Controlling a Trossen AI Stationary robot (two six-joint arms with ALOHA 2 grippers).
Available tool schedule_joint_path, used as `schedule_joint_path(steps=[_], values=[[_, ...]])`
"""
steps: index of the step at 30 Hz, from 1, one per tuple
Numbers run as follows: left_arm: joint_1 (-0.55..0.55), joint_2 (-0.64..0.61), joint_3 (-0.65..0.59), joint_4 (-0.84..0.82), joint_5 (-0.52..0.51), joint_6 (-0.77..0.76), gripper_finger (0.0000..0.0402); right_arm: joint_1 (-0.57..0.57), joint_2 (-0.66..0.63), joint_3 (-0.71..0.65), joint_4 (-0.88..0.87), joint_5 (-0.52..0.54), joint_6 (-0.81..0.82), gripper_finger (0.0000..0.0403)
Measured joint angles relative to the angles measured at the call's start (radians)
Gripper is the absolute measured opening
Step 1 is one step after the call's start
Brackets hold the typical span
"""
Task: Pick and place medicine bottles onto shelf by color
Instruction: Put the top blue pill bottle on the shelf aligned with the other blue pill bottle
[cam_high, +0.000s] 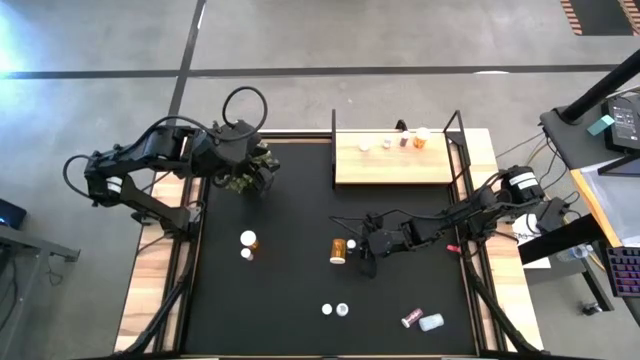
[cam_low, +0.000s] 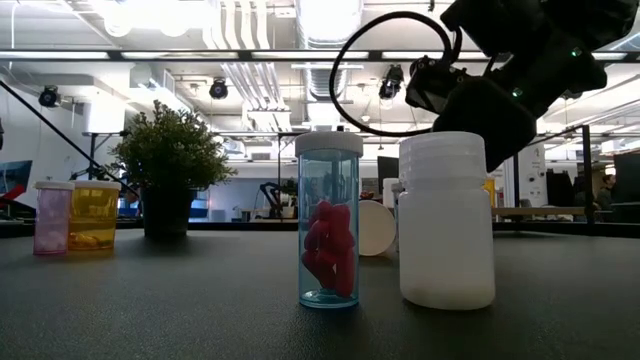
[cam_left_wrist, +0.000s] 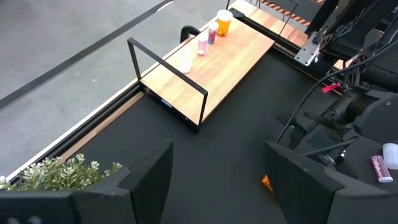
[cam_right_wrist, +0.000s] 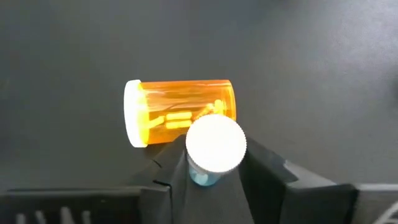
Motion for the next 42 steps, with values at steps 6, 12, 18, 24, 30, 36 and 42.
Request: schedule_joint_path(steps=[6,12,18,24,30,36,42], values=[[0.000,0.000,0.000,0.000,0.000,0.019,0.0233,0.000,-0.006,0.000,0.004,-0.004,0.036,0.0088],[0.000,-0.001,0.000,-0.002,0.000,0.027,0.0233,-0.010,-0.079,0.000,-0.045,-0.005,0.056,0.0091],[0.000,-0.004,0.000,-0.069,-0.001,0.027,0.0233,-0.079,-0.255,0.000,-0.257,0.110,0.068,0.0093],[0.000,-0.004,0.000,-0.100,-0.010,0.034,0.0233,-0.205,-0.436,0.000,-0.480,0.332,0.169,0.0093],[0.001,-0.008,0.000,-0.099,-0.028,0.115,0.0233,-0.352,-0.544,-0.026,-0.697,0.538,0.446,0.0093],[0.002,-0.027,0.000,-0.099,-0.066,0.186,0.0233,-0.450,-0.560,-0.102,-0.637,0.575,0.543,0.0093],[0.002,-0.067,0.000,-0.098,-0.117,0.210,0.0233,-0.517,-0.525,-0.160,-0.526,0.631,0.551,0.0093]])
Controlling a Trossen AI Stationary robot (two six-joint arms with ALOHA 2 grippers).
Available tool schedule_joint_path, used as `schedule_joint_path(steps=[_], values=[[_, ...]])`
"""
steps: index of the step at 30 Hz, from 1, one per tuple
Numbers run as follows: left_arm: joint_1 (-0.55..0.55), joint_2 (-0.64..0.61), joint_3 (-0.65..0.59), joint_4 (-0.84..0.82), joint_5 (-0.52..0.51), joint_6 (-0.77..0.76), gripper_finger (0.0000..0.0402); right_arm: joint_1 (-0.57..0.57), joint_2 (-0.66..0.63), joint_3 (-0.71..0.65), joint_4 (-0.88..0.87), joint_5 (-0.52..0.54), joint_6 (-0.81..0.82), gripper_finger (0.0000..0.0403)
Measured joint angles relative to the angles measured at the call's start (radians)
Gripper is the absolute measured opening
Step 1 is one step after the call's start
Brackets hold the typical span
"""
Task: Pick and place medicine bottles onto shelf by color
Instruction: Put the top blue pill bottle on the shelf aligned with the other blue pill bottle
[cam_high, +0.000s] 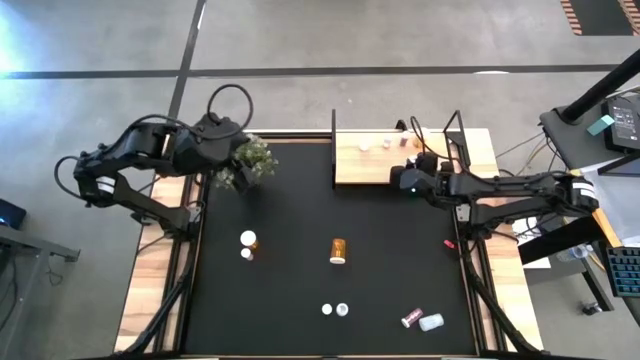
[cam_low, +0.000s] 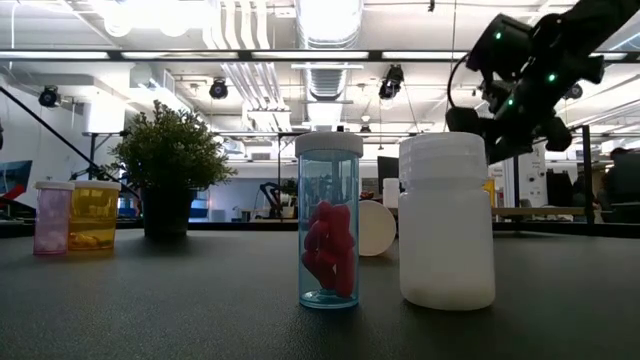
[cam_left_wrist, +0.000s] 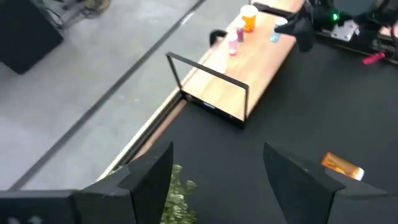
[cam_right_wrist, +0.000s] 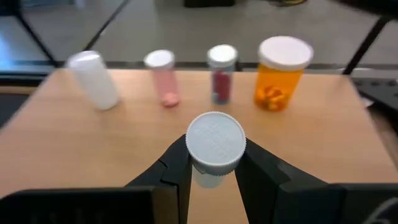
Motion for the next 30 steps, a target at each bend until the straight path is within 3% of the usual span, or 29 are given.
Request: schedule_joint_path(steps=[11,30], values=[[0.000,-0.072,0.000,0.000,-0.023,0.001,0.0233,-0.064,0.098,-0.008,0.095,0.002,-0.028,0.0093],[0.000,-0.073,0.000,-0.008,-0.023,0.020,0.0233,-0.152,0.244,-0.006,0.246,0.001,-0.040,0.0093]])
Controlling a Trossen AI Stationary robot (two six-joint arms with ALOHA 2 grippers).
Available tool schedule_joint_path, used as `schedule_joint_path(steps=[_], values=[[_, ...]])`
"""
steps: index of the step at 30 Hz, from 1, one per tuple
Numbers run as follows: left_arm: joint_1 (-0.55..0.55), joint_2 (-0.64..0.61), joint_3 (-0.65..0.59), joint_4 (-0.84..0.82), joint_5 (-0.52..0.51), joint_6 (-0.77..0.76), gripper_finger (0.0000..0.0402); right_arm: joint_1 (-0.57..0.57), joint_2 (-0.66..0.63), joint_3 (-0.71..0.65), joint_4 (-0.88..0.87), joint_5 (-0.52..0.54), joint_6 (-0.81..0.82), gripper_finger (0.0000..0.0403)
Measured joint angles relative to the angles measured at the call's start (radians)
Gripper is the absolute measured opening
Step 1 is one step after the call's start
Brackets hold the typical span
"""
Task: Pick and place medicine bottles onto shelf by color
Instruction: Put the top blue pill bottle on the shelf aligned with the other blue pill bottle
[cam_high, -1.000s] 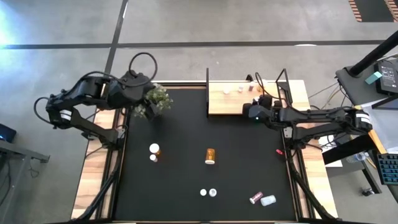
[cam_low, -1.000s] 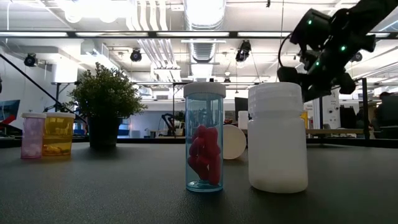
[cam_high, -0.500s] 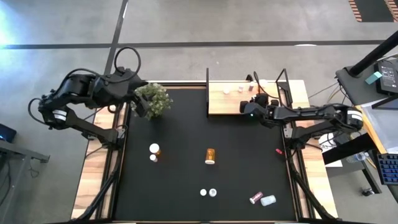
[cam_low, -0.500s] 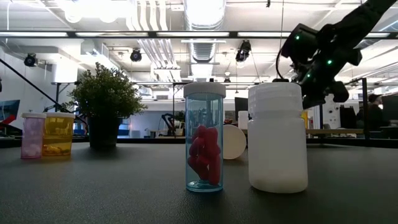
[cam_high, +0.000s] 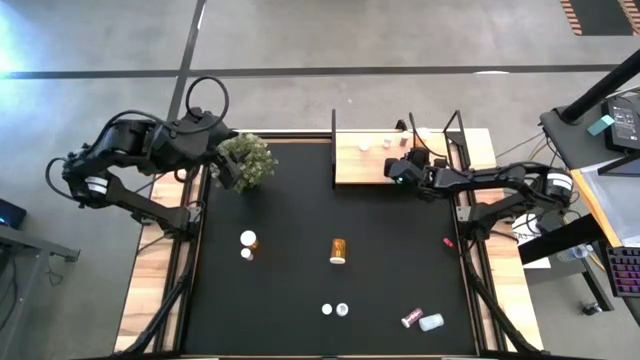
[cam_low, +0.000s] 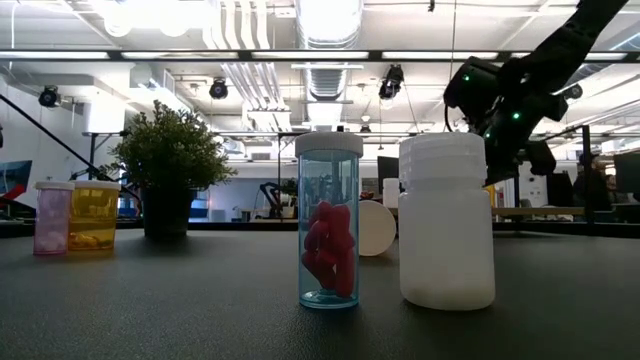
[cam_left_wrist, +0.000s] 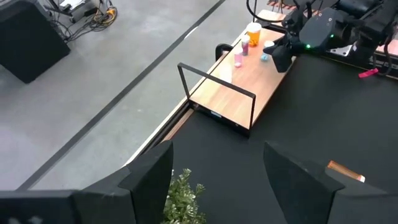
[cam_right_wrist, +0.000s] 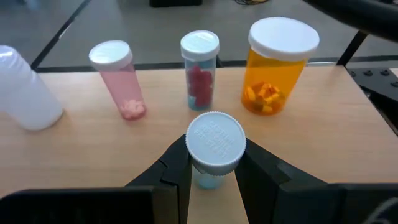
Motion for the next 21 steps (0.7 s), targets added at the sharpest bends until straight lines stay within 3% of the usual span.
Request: schedule_joint_path(steps=[21], values=[[0.000,0.000,0.000,0.000,-0.002,0.004,0.0233,-0.038,0.025,0.000,0.075,-0.010,0.002,0.0093]])
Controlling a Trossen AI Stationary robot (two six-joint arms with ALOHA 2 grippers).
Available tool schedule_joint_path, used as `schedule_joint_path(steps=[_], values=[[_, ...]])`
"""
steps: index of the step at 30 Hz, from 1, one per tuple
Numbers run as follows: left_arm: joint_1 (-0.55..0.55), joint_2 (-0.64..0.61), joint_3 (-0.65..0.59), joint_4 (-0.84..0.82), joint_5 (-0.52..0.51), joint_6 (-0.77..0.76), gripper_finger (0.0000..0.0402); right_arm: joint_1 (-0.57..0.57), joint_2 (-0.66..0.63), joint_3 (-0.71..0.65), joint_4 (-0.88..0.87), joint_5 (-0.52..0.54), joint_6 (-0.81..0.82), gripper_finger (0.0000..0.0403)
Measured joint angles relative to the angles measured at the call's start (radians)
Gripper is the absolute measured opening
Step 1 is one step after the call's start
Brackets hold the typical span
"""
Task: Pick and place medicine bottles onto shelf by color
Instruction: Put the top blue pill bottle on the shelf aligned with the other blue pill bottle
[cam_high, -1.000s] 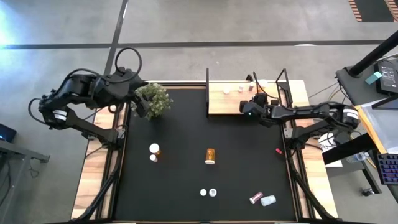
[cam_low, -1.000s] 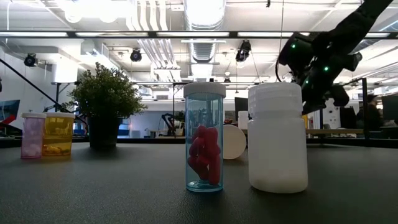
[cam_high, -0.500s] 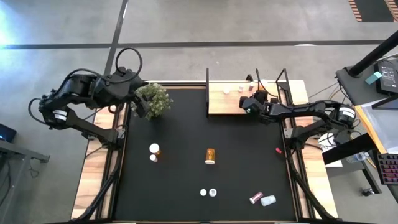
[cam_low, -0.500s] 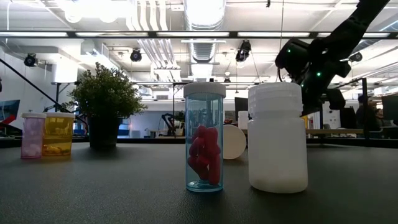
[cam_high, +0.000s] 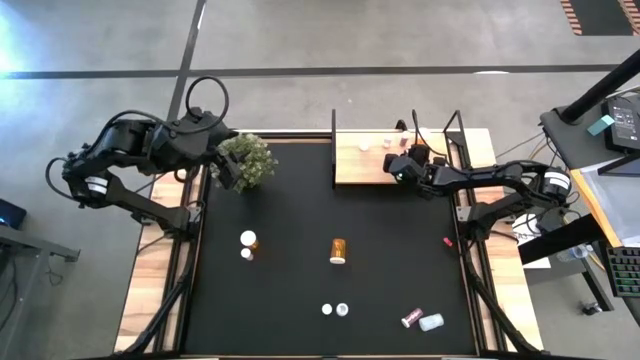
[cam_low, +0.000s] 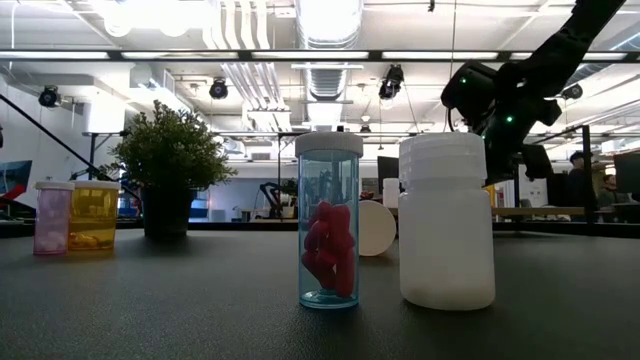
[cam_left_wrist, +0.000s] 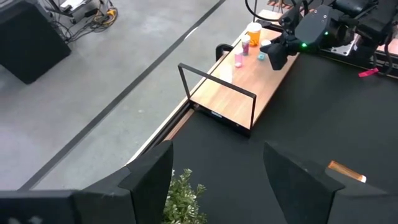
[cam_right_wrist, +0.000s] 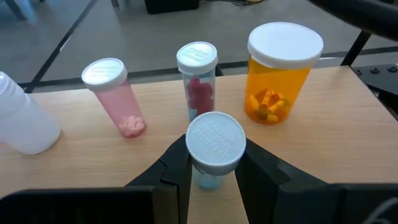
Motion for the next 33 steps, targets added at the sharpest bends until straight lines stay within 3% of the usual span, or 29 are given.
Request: schedule_joint_path(steps=[8,20,33], values=[[0.000,0.000,0.000,0.000,-0.004,-0.001,0.0233,0.000,0.000,0.000,0.001,0.000,0.002,0.0096],[0.000,0.000,0.000,0.000,-0.005,-0.003,0.0233,0.000,0.000,0.000,0.001,-0.018,0.010,0.0161],[0.000,0.000,0.000,0.000,-0.005,-0.002,0.0233,0.000,-0.008,0.059,-0.030,-0.051,-0.078,0.0185]])
